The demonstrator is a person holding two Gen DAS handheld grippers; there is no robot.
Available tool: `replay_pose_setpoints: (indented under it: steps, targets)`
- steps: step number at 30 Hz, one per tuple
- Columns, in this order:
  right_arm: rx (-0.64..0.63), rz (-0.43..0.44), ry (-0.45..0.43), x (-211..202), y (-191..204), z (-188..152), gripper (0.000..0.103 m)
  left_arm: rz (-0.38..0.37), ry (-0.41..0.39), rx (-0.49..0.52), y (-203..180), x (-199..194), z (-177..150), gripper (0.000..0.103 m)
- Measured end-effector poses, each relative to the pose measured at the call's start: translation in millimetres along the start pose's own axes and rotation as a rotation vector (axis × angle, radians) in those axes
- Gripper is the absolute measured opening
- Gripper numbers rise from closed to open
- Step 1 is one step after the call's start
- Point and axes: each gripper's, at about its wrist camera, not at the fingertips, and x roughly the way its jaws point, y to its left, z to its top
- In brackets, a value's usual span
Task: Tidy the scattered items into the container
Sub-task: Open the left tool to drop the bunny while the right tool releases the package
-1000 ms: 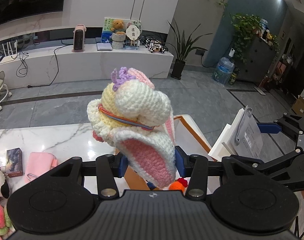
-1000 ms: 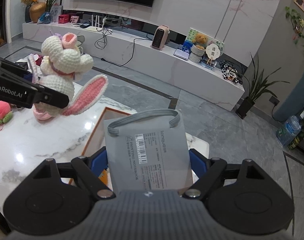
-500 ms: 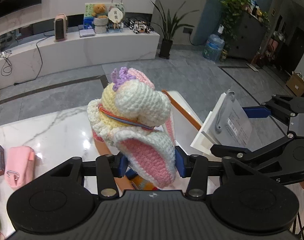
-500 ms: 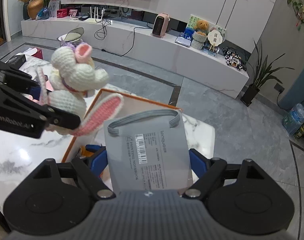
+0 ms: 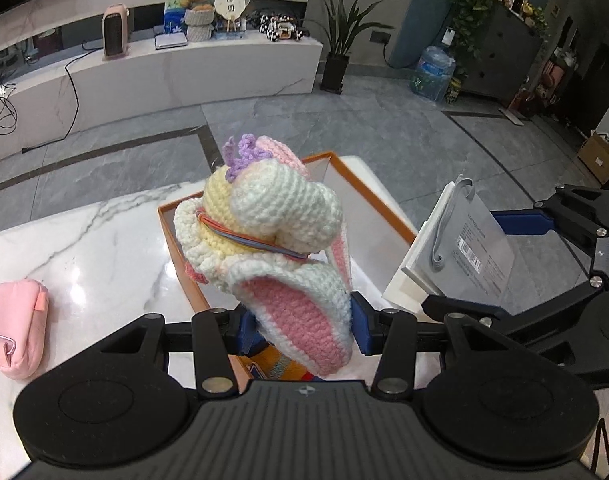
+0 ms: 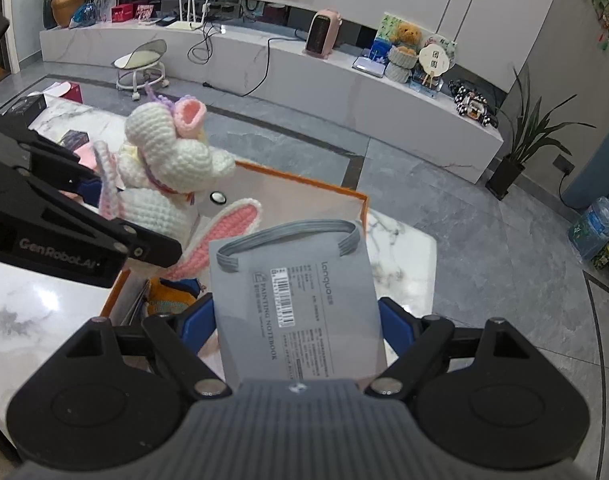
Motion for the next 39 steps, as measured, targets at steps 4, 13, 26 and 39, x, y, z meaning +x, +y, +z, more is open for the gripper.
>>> replay_pose_setpoints:
  steps: [4,13,26,39]
  targets:
    - [0.003,0.011,0.025,13.1,1.9,-4.8,0.086,-0.003,0.025,0.009,0.3,12.0,-1.5,0.054]
    - [0.005,0.024,0.072,39.4,1.7,-11.5,0.086,-0.012,0.08,0.026,-1.9,37.5,-5.4,0.054]
    - [0.018,0.045,0.123,68.7,-1.5,-27.0,0.086,-0.01,0.148,0.061,-4.1,65.9,-16.1,0.054]
    - [0.022,0.057,0.146,82.0,-4.4,-40.0,0.086,0.025,0.178,0.107,-16.3,79.1,-18.3,0.057]
